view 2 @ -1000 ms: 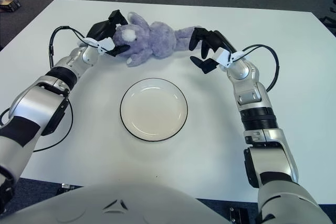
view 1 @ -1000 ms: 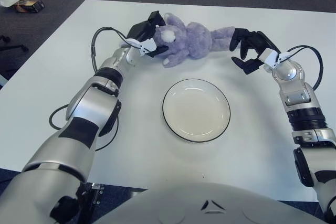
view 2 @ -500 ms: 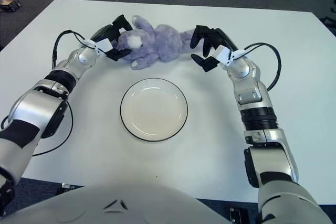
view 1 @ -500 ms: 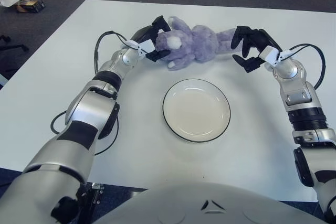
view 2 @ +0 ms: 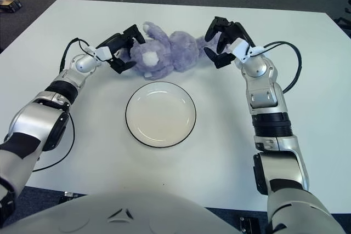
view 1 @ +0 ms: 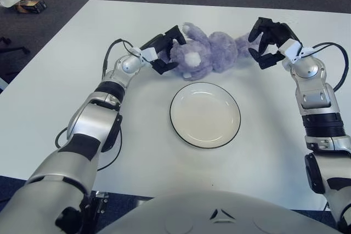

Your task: Put the doll into the plate.

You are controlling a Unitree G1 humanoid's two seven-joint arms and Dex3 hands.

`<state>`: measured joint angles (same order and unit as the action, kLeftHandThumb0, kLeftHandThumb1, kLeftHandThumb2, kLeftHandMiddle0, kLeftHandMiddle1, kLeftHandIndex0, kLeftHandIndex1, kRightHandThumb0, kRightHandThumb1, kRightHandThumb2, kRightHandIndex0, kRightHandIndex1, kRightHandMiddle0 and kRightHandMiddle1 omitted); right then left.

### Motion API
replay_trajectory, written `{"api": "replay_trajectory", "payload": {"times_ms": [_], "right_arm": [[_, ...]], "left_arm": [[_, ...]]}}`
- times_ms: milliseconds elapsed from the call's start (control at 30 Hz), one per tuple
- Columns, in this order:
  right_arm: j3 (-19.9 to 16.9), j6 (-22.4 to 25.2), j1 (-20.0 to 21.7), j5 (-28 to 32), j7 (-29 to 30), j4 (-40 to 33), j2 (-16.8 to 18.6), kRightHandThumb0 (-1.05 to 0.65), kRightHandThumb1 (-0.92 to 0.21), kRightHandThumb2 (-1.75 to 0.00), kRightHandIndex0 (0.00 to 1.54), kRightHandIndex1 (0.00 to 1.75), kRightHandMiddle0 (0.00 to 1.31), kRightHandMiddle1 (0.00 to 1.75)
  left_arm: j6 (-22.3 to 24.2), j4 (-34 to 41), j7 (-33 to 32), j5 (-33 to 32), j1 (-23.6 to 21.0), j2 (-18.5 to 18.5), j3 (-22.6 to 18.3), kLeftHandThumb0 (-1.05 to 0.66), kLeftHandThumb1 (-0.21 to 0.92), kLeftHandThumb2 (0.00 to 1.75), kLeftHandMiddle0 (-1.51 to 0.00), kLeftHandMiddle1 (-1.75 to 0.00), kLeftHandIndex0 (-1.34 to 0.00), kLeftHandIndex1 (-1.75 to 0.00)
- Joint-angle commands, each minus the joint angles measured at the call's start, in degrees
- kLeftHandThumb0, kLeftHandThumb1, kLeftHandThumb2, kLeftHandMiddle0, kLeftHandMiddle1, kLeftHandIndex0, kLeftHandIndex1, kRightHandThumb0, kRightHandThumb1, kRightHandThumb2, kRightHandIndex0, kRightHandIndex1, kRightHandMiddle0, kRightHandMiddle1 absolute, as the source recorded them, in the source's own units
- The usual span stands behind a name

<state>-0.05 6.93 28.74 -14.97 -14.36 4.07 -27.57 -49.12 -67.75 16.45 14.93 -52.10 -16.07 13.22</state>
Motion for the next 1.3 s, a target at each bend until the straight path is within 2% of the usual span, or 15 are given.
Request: {"api": "replay_trajectory", "payload": {"times_ms": [0,200,333,467,533,667,700,733,833,967,1067,1133,1267], "right_arm": [[-0.1,0.4,0.8,-0.7,1.9,-0.6,0.6,-0.01,-0.27,-1.38,0.66,1.75,0.42,1.71],[1.9,-2.3,2.1,-4.1,4.7,1.3,0.4,-0.01,-0.25,-1.38,0.68,1.75,0.47,1.65],[5.5,-7.9,3.7,-9.8,7.0,4.5,-2.2,-0.01,-0.23,-1.4,0.7,1.75,0.5,1.62],[6.8,-10.1,4.4,-12.0,7.0,6.2,-3.3,-0.01,-0.31,-1.31,0.65,1.75,0.43,1.63],[7.9,-10.4,4.9,-13.5,6.3,7.2,-4.0,-0.01,-0.38,-1.23,0.59,1.75,0.38,1.64],[10.2,-10.0,5.7,-16.1,3.2,8.2,-5.6,-0.01,-0.63,-0.94,0.41,1.75,0.17,1.71],[10.8,-9.8,5.9,-16.4,2.0,8.2,-6.1,-0.27,-0.66,-0.87,0.33,1.69,0.11,1.62],[11.1,-9.7,6.0,-16.6,1.2,8.2,-6.4,-0.45,-0.69,-0.82,0.27,1.64,0.07,1.53],[11.9,-9.3,6.5,-17.0,-1.3,8.4,-6.9,-0.67,-0.72,-0.73,0.19,1.54,0.02,1.37],[14.1,-8.7,8.7,-17.5,-7.5,10.3,-8.1,-0.8,-0.74,-0.63,0.13,1.42,0.0,1.18],[15.9,-8.5,11.3,-17.3,-12.4,13.6,-8.6,-0.89,-0.77,-0.53,0.06,1.31,0.0,0.94],[16.5,-8.7,12.5,-17.0,-14.3,15.3,-8.6,-0.91,-0.77,-0.5,0.05,1.28,0.0,0.88],[18.5,-10.6,17.5,-17.2,-16.9,24.2,-7.3,-0.96,-0.77,-0.46,0.01,1.16,0.0,0.77]], "left_arm": [[-1.4,0.7,1.8,-0.1,1.8,-0.1,-0.2,0.48,0.26,1.28,-0.71,-1.61,-0.29,-1.75],[-3.3,1.1,1.7,-0.3,2.4,0.2,-0.2,0.48,0.26,1.28,-0.72,-1.61,-0.28,-1.75],[-4.4,1.5,-0.4,1.3,2.5,0.0,0.5,0.48,0.25,1.29,-0.72,-1.61,-0.27,-1.75],[-4.7,1.6,-1.6,2.3,2.6,-0.1,0.9,0.48,0.26,1.28,-0.7,-1.62,-0.24,-1.75],[-4.7,1.7,-2.2,2.9,2.6,-0.1,1.1,0.48,0.27,1.28,-0.7,-1.62,-0.24,-1.75],[-4.6,1.9,-3.9,4.4,2.6,-0.2,1.8,0.47,0.29,1.27,-0.68,-1.64,-0.21,-1.75],[-4.5,2.0,-4.3,4.8,2.6,-0.2,1.9,0.47,0.29,1.27,-0.66,-1.65,-0.21,-1.75],[-4.5,2.0,-4.5,5.0,2.6,-0.2,2.0,0.47,0.3,1.27,-0.66,-1.66,-0.2,-1.75],[-4.5,1.9,-5.0,5.3,2.6,-0.2,2.0,0.46,0.3,1.26,-0.65,-1.67,-0.19,-1.75],[-4.5,1.7,-5.0,5.0,2.7,0.0,1.9,0.46,0.31,1.27,-0.64,-1.68,-0.18,-1.75],[-4.4,1.6,-4.7,4.8,2.7,0.1,1.8,0.46,0.32,1.27,-0.62,-1.7,-0.17,-1.75],[-4.4,1.5,-4.6,4.8,2.7,0.1,1.9,0.46,0.32,1.27,-0.62,-1.71,-0.17,-1.75],[-4.4,1.5,-4.6,5.0,2.7,0.0,2.0,0.46,0.33,1.27,-0.61,-1.71,-0.16,-1.75]]}}
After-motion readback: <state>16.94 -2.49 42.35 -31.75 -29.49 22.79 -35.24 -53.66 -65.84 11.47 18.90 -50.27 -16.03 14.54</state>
